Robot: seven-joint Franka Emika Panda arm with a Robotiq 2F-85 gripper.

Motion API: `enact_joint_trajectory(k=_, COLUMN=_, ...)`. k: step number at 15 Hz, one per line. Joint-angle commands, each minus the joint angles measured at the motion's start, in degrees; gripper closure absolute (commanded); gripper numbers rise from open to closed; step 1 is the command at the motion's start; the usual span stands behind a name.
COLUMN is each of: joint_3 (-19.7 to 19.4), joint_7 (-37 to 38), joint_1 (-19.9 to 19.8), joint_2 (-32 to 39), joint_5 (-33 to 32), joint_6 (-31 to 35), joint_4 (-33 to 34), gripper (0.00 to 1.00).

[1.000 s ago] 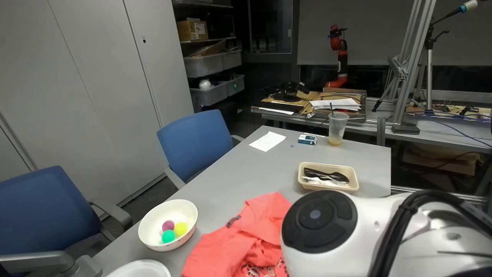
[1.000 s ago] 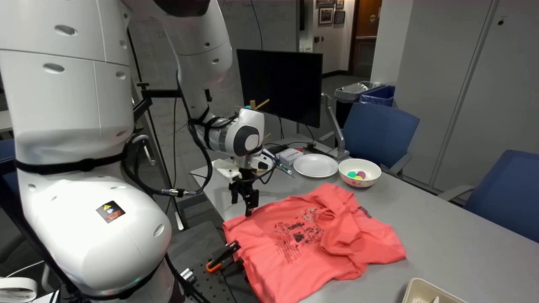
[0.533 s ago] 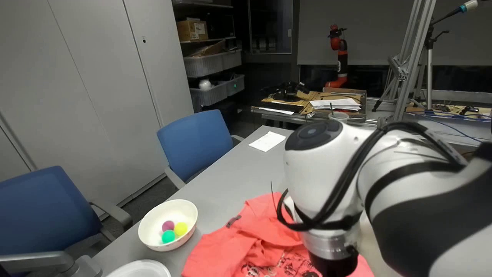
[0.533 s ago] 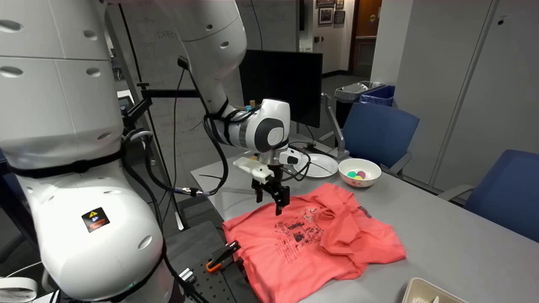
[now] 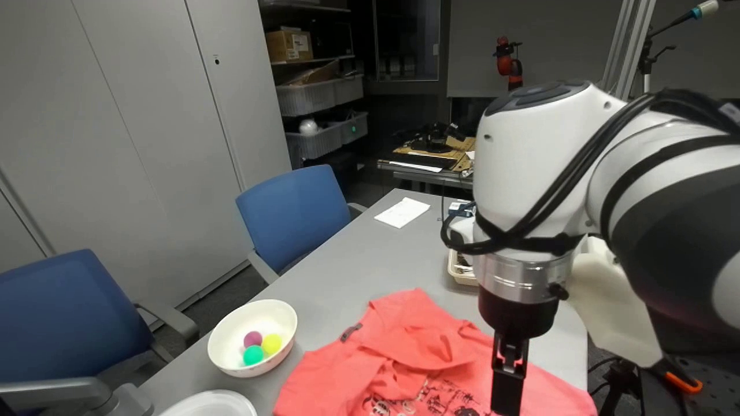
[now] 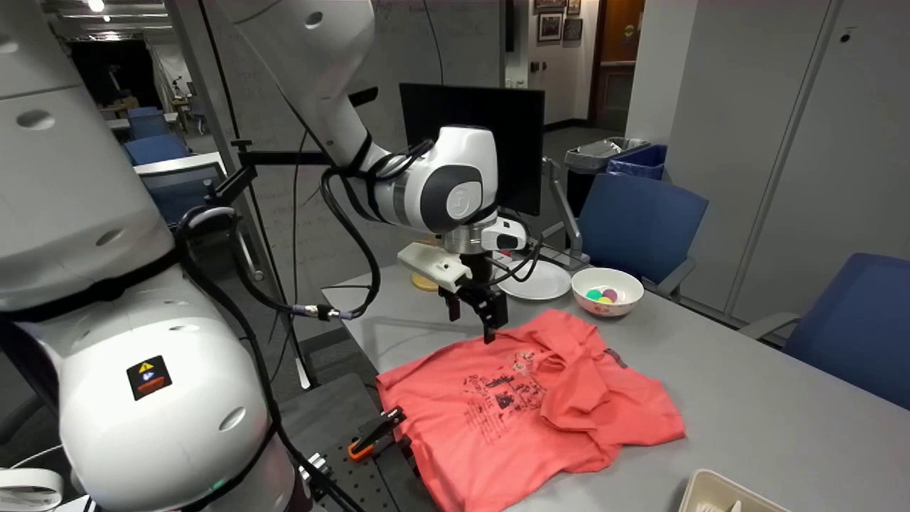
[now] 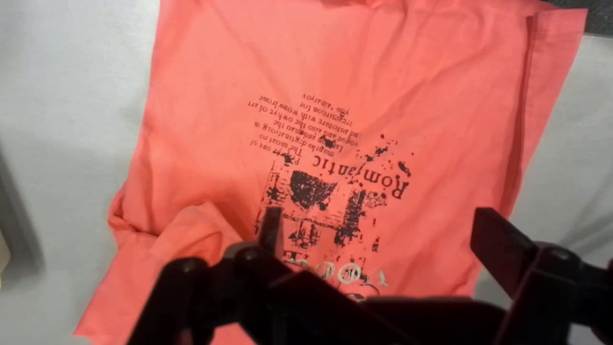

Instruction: Unfold the shirt

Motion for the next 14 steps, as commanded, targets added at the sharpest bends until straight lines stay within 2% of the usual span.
enact_joint_trajectory(k=1, joint_3=1.1, joint_7=-1.1, joint_1=-0.6, joint_2=-11.7, joint_5=1.5, joint_6=1.1, joint_4=-7.6, gripper=0.00)
enact_joint_trajectory(k=2, joint_3=1.2, joint_7=-1.0, joint_1=-0.5, joint_2=-14.5, joint_5=1.6, joint_6=1.3, joint_4=-9.1, gripper=0.00)
enact_joint_trajectory(k=3, joint_3=1.5, joint_7=-0.5, joint_1=-0.8, joint_2=-12.5, joint_5=1.0, joint_6=-0.9, joint_4=-4.1, gripper=0.00)
enact_joint_trajectory(k=7, joint_3=2.3, joint_7=0.3, joint_1=-1.2, joint_2=-17.8, joint_5=0.4, joint_6=0.2, joint_4=-3.7, gripper=0.00)
enact_joint_trajectory(k=8, joint_3=2.2, joint_7=0.0, joint_1=-0.9, joint_2=-21.0, joint_5=0.9, joint_6=1.5, joint_4=-6.8, gripper=0.00)
enact_joint_trajectory(k=10, joint_3=2.3, joint_7=0.1, joint_1=-1.0, joint_2=-20.4, joint_5=1.2, joint_6=0.5, joint_4=-3.7, gripper=0.00)
enact_joint_trajectory(k=12, joint_3=2.3, joint_7=0.3, joint_1=-0.5, joint_2=-22.9, joint_5=2.3, joint_6=0.3, joint_4=-4.3, gripper=0.00)
enact_joint_trajectory(k=13, joint_3=2.1, joint_7=0.4, joint_1=-0.4, joint_2=-25.1, joint_5=2.9, joint_6=1.2, joint_4=-6.7, gripper=0.00)
enact_joint_trajectory(k=14, joint_3=2.4, joint_7=-0.5, joint_1=-1.0, joint_2=-20.5, joint_5=2.1, joint_6=-0.1, joint_4=-3.5, gripper=0.00)
